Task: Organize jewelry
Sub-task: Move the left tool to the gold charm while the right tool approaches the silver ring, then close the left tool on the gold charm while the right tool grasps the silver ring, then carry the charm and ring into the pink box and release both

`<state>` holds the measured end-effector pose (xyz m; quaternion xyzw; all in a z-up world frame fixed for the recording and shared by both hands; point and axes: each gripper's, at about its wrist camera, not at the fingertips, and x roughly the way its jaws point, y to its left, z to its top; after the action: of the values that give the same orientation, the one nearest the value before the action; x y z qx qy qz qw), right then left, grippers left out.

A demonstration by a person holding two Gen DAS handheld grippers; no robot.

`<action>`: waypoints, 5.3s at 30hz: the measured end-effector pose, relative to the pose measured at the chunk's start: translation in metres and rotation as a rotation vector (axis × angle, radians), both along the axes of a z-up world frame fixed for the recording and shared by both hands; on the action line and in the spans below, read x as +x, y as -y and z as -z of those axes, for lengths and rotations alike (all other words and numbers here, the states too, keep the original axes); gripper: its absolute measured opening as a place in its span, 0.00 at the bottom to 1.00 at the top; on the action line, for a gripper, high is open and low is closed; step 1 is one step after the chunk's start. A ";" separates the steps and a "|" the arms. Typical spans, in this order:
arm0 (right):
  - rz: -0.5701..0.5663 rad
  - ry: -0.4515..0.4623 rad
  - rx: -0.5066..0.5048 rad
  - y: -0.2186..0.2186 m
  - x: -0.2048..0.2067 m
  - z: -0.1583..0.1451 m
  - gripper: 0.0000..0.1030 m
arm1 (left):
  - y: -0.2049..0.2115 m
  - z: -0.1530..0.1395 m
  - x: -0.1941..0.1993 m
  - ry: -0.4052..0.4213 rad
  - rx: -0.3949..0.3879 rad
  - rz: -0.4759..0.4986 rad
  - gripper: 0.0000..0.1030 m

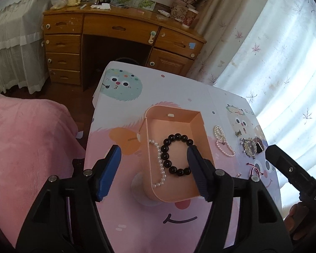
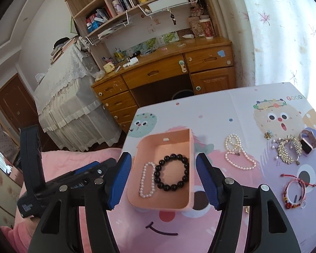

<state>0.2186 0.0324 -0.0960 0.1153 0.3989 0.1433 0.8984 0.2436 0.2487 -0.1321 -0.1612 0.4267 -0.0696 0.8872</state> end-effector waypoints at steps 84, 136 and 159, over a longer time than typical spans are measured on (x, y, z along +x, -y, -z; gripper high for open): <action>-0.491 -0.069 -0.417 0.248 -0.036 0.141 0.20 | 0.377 0.092 -0.021 -0.297 0.269 0.301 0.17; -0.693 0.105 -0.208 0.053 -0.020 0.028 0.20 | 0.146 -0.029 -0.028 -0.089 0.206 -0.090 0.17; -0.253 0.073 -0.187 -0.037 0.000 0.038 0.71 | 0.055 -0.014 0.009 -0.148 0.027 0.131 0.48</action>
<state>0.2191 0.0695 -0.1336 -0.0255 0.3891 0.2217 0.8938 0.2530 0.1939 -0.1181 -0.1259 0.5015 -0.1097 0.8489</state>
